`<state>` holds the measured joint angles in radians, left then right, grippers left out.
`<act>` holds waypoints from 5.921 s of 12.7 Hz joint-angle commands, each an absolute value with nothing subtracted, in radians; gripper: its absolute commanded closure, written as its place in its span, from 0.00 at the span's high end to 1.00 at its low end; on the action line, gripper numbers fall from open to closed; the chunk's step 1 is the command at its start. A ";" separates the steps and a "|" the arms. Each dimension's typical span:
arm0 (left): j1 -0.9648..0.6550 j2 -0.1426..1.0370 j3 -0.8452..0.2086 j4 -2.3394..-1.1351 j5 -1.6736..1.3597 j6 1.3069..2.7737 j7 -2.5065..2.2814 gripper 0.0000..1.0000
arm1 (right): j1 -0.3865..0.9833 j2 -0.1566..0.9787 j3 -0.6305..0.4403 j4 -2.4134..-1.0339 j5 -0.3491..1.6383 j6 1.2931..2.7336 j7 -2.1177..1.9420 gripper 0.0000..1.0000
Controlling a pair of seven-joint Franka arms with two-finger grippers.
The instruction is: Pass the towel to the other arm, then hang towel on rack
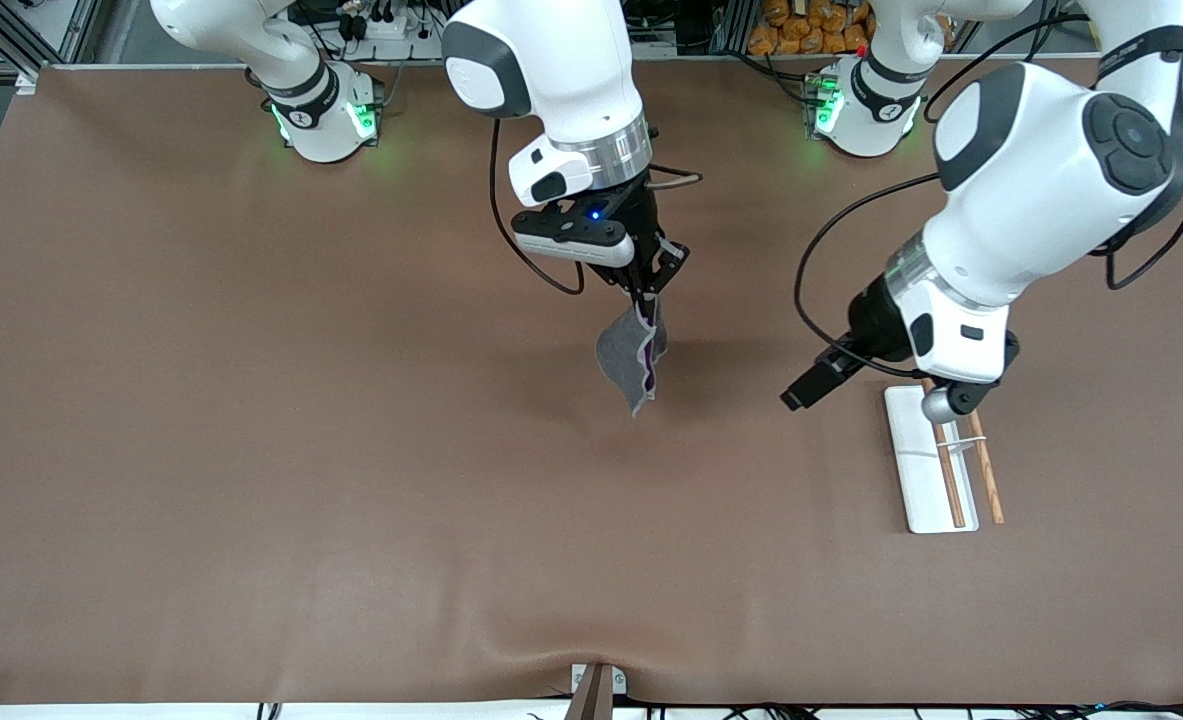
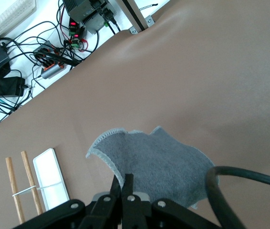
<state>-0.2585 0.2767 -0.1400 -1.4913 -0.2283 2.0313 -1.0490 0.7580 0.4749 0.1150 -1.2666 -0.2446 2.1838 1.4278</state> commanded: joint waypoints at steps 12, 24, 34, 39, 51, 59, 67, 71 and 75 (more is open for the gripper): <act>-0.362 0.397 -0.201 -1.385 -0.397 2.106 -1.147 0.68 | 0.769 0.482 0.107 -1.244 -0.259 2.174 1.454 0.00; -0.362 0.373 -0.229 -1.385 -0.485 1.960 -1.154 0.14 | 0.767 0.486 0.109 -1.246 -0.265 2.175 1.468 0.00; -0.299 0.344 -0.225 -1.385 -0.471 1.916 -1.126 0.00 | 0.762 0.488 0.109 -1.246 -0.267 2.174 1.460 0.99; -0.192 0.331 -0.224 -1.385 -0.472 1.826 -0.979 0.00 | 0.756 0.476 0.107 -1.247 -0.267 2.114 1.456 1.00; -0.026 0.455 -0.219 -1.390 -0.359 1.813 -0.597 0.00 | 0.551 0.299 0.107 -1.247 -0.259 1.631 0.972 1.00; 0.073 0.469 -0.179 -1.394 -0.272 1.807 -0.370 0.00 | 0.249 0.293 0.109 -1.282 -0.236 1.464 0.393 1.00; 0.219 0.459 -0.179 -1.394 -0.235 1.744 -0.165 0.00 | -0.023 0.160 0.107 -1.440 -0.112 1.400 0.019 1.00; 0.290 0.449 -0.178 -1.394 -0.235 1.709 -0.048 0.00 | -0.063 0.097 0.107 -1.493 -0.112 1.399 -0.014 1.00; 0.351 0.460 -0.178 -1.397 -0.235 1.704 0.083 0.00 | -0.112 0.043 0.107 -1.502 -0.112 1.397 -0.044 1.00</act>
<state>0.3287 0.4708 -0.1709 -1.3912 -0.2566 1.7224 0.0393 -0.0646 0.1132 0.0896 -1.4593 -0.1265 1.3858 -0.0190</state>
